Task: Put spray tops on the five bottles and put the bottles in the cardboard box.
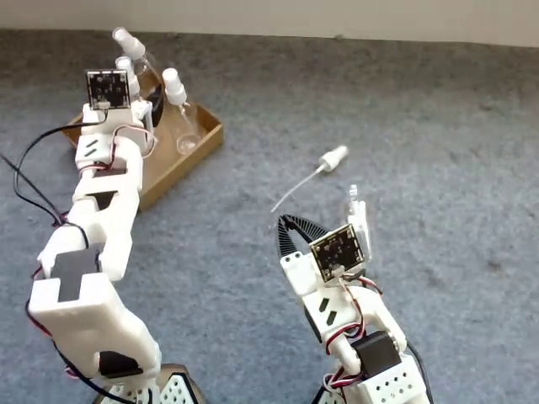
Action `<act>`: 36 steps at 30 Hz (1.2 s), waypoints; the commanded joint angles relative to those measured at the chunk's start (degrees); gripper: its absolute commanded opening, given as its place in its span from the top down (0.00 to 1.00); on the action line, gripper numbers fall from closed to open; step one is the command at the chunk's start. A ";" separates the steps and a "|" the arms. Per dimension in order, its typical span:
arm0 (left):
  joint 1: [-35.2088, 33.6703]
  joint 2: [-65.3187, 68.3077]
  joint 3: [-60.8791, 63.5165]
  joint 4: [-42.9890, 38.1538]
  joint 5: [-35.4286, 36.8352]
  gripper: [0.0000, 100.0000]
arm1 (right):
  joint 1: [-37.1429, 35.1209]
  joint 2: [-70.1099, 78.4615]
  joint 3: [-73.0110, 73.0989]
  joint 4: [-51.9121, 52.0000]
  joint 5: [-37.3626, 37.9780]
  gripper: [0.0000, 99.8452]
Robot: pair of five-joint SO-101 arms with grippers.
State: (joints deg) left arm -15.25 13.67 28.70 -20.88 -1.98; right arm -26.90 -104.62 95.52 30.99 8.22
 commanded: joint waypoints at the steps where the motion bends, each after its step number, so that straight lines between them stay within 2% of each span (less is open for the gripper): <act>1: -0.75 -8.22 -0.48 5.89 -0.09 0.71 | -0.48 -0.40 5.67 0.22 0.26 1.00; 12: -0.31 -21.41 -0.48 21.01 0.00 0.72 | -0.22 -0.40 5.67 0.31 0.26 1.00; 17: -0.04 -30.46 -0.48 32.35 0.00 0.72 | -0.22 -0.40 5.67 0.31 0.26 1.00; 20: 1.45 -36.35 -0.66 41.85 -0.18 0.72 | 1.19 -0.48 5.67 0.40 0.26 1.00; 26: 5.05 -46.99 -0.92 60.31 -0.18 0.72 | 11.91 -0.66 5.05 0.31 0.26 0.99; 33: 12.35 -55.69 -1.01 78.86 -0.26 0.72 | 29.49 -0.66 -3.03 0.48 0.26 0.99; 36: 16.92 -57.63 -1.01 84.75 -0.18 0.72 | 38.11 -0.66 -7.25 4.88 0.26 0.99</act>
State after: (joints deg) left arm -4.09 -39.78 28.70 56.40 -1.98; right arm 3.25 -104.62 93.93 32.40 8.22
